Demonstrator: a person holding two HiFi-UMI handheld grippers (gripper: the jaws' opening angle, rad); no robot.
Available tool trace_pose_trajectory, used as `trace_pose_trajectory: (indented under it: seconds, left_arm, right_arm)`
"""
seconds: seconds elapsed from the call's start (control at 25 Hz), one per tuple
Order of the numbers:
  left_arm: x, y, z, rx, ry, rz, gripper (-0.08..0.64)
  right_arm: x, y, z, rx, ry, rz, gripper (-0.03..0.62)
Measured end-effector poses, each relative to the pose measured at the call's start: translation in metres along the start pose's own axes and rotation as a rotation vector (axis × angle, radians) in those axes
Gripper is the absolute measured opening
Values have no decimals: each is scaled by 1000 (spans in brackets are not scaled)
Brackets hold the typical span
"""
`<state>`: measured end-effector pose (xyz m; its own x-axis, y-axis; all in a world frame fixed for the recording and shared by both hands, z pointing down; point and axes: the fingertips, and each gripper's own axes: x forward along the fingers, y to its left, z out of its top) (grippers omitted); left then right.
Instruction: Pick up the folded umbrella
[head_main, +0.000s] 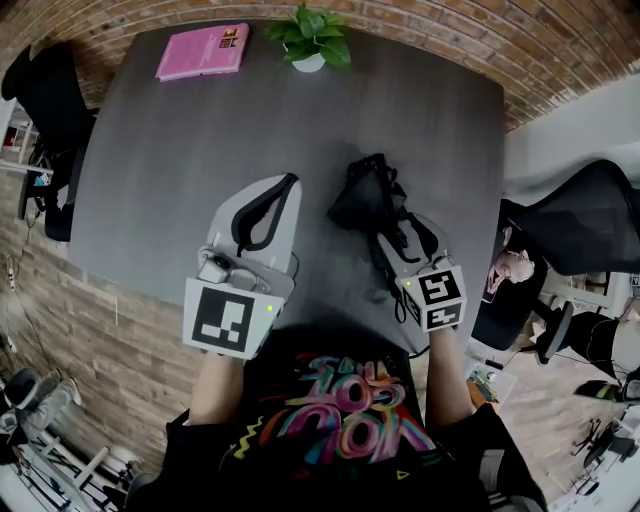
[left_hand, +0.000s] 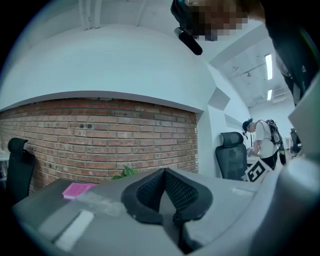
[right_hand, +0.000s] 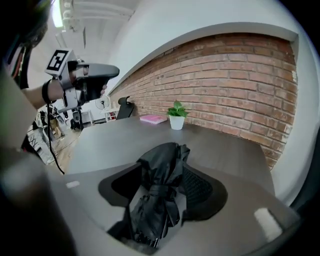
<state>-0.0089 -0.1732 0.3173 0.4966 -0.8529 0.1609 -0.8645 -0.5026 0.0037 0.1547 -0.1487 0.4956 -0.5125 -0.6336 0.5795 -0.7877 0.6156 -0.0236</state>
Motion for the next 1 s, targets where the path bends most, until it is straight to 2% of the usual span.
trace_pose_trajectory:
  seconds: [0.28, 1.0]
  left_arm:
    - [-2, 8, -6, -10, 12, 14, 2]
    - [6, 7, -10, -9, 25, 11, 2]
  right_arm:
    - [32, 0, -38, 21, 127, 12, 311]
    - [81, 5, -82, 88, 373, 50, 339]
